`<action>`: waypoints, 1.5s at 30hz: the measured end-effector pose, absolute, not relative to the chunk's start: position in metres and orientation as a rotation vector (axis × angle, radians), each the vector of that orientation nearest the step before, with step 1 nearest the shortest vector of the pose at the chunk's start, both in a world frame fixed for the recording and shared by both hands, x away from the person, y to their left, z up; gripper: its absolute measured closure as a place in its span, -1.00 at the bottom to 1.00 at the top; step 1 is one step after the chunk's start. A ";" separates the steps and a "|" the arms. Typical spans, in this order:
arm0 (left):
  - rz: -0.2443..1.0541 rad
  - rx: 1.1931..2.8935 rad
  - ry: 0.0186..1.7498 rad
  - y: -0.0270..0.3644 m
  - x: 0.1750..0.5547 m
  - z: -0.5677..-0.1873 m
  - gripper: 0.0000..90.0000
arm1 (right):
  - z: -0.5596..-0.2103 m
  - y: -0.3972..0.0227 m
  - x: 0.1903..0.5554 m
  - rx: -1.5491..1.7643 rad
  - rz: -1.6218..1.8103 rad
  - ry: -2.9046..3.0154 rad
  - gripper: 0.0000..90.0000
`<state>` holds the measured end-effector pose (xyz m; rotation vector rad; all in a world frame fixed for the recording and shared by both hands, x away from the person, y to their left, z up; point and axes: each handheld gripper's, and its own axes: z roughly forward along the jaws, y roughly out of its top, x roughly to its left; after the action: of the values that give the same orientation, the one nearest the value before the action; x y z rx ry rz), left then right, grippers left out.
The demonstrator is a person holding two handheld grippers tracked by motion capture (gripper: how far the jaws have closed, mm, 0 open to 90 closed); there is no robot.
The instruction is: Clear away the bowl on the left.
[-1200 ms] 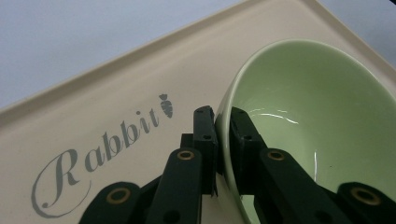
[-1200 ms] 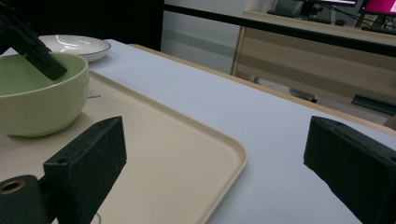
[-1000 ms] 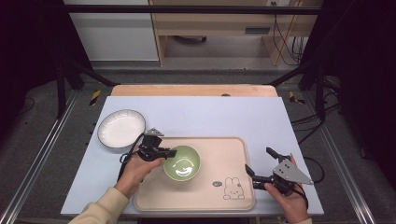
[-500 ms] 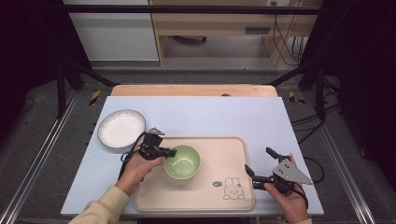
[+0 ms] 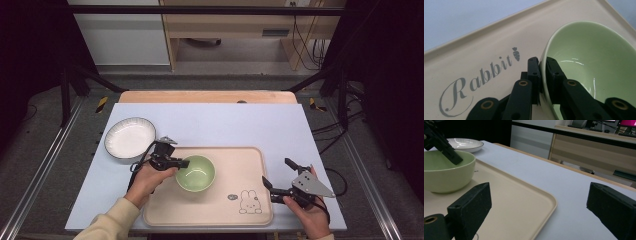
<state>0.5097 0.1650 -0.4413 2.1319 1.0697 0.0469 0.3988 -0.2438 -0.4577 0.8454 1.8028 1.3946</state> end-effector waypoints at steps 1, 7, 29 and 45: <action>0.051 2.133 1.070 0.165 0.509 -0.441 0.84 | -0.458 -0.244 0.399 0.844 1.394 1.803 -0.87; 0.062 2.134 1.063 0.164 0.508 -0.441 0.84 | -0.458 -0.244 0.399 0.846 1.394 1.803 -0.87; 0.213 2.110 0.982 0.165 0.500 -0.445 0.09 | -0.458 -0.243 0.399 0.842 1.389 1.810 -0.87; 0.338 2.068 0.881 0.167 0.490 -0.441 -0.60 | -0.459 -0.242 0.399 0.840 1.389 1.817 -0.88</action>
<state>0.4900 0.1673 -0.4410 2.0679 0.8807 0.3381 0.3991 -0.2419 -0.4588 0.8402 1.8167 1.3891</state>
